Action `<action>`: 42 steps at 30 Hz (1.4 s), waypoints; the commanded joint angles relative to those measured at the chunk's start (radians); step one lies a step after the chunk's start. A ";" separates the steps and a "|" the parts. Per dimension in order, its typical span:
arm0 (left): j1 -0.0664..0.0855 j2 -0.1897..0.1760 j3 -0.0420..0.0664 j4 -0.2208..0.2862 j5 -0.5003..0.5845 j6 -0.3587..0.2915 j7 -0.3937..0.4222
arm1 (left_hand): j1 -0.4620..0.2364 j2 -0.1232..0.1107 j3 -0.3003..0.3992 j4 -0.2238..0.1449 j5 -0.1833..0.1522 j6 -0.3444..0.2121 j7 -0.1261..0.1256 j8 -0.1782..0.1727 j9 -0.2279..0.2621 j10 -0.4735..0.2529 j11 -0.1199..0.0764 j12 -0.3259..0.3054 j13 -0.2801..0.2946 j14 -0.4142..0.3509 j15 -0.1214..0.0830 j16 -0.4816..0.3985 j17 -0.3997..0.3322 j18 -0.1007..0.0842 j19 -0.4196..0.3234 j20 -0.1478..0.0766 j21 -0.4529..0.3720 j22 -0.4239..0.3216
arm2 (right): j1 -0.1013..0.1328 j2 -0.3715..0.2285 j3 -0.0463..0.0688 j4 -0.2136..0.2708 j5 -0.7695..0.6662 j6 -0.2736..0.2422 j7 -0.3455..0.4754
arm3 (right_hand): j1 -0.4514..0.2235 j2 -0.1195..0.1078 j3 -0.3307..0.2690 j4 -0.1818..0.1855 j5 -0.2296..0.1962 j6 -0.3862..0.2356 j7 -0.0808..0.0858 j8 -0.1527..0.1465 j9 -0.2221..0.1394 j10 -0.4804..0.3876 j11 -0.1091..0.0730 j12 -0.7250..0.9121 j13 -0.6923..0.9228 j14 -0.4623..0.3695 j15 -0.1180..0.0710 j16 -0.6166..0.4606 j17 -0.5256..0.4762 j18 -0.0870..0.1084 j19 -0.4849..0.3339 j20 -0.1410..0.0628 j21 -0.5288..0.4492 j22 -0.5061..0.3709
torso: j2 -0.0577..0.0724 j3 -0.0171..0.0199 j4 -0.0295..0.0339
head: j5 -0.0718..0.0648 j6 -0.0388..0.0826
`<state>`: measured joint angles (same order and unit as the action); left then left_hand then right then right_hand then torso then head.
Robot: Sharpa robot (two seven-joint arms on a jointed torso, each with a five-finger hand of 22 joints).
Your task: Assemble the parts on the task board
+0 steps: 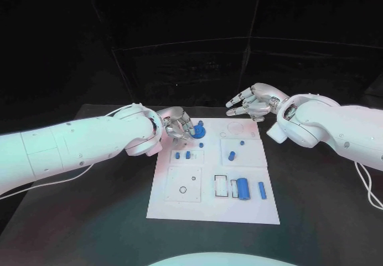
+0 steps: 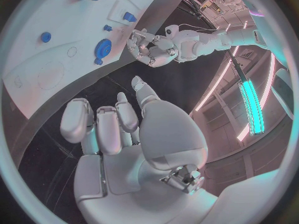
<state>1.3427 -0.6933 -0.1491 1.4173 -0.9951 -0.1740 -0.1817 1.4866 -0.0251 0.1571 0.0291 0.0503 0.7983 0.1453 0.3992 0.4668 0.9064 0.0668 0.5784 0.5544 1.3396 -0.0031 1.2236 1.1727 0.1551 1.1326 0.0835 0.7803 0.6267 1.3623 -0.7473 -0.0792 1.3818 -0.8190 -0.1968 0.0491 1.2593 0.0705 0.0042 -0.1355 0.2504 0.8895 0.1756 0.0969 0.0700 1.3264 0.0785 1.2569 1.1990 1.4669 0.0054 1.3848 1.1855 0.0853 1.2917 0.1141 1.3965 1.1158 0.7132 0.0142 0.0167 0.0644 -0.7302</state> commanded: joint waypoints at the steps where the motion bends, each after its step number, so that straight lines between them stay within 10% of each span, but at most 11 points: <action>1: -0.003 0.033 -0.004 -0.037 -0.236 -0.056 0.203 | -0.015 -0.036 0.003 0.001 -0.004 0.007 -0.001 -0.030 -0.031 -0.008 0.011 -0.035 -0.033 0.004 0.004 0.000 -0.003 0.019 0.013 0.009 -0.002 -0.004 | 0.002 0.002 0.001 0.002 -0.001 -0.021 0.015 | 0.011 0.003 0.001 -0.009 0.000 0.001 -0.006 0.006 0.001 -0.037 0.000 -0.040 -0.045 0.027 -0.004 -0.009 -0.008 0.011 -0.012 -0.002 -0.011 -0.010 | 0.002 -0.0017 -0.0004 | -0.008 0.006; 7: -0.012 0.073 -0.008 -0.080 -0.371 -0.054 0.214 | -0.044 -0.087 0.003 0.005 -0.004 0.028 0.005 -0.085 -0.091 -0.042 0.024 -0.105 -0.102 0.010 0.015 -0.008 -0.023 0.024 0.034 0.024 -0.007 -0.009 | 0.002 0.000 0.001 0.005 -0.001 -0.032 0.020 | 0.014 0.005 0.002 -0.012 0.000 0.002 -0.007 0.007 0.001 -0.051 -0.001 -0.061 -0.068 0.024 -0.005 -0.016 -0.018 0.013 -0.019 -0.003 -0.017 -0.023 | 0.004 -0.0015 -0.0034 | -0.009 0.010; 16: -0.016 0.125 -0.019 -0.128 -0.481 0.002 0.179 | -0.054 -0.105 0.013 0.002 -0.003 0.070 0.000 -0.136 -0.159 -0.038 0.023 -0.145 -0.172 0.084 0.012 0.074 0.039 0.003 0.139 0.025 0.122 0.127 | 0.002 0.001 0.001 0.007 -0.010 -0.052 0.030 | 0.018 0.007 0.004 -0.016 0.009 0.002 -0.007 0.008 0.001 -0.053 -0.002 -0.068 -0.075 0.024 -0.006 -0.017 -0.018 0.014 -0.020 -0.003 -0.019 -0.025 | 0.003 -0.0019 -0.0049 | -0.006 0.010; 42: -0.033 0.169 -0.026 -0.179 -0.519 0.066 0.142 | -0.047 -0.082 0.096 -0.008 -0.003 0.181 -0.011 -0.189 -0.246 0.059 0.012 -0.205 -0.294 0.157 -0.002 0.155 0.103 -0.050 0.279 0.010 0.382 0.425 | 0.002 0.002 0.001 0.003 -0.019 -0.107 0.039 | 0.015 0.006 0.003 -0.018 0.020 0.001 -0.007 0.008 0.001 -0.064 -0.002 -0.086 -0.096 0.023 -0.006 -0.022 -0.025 0.015 -0.025 -0.004 -0.024 -0.036 | 0.003 -0.0026 -0.0037 | -0.012 0.001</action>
<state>1.3092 -0.5259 -0.1759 1.2388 -1.5028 -0.1215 -0.0325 1.4380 -0.1129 0.2506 0.0205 0.0503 0.9753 0.1344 0.2132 0.2216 0.9603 0.0783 0.3790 0.2623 1.4635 -0.0015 1.3739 1.2743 0.1238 1.4034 0.0929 1.1596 1.0483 1.3623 -0.7464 -0.0791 1.3839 -0.8343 -0.2863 0.0773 1.2658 0.0768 0.0087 -0.1476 0.2659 0.8895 0.1756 0.1007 0.0700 1.2681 0.0767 1.1760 1.1037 1.4668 0.0054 1.3678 1.1615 0.0852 1.2758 0.1088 1.3767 1.0815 0.7173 0.0113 0.0124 0.0518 -0.7287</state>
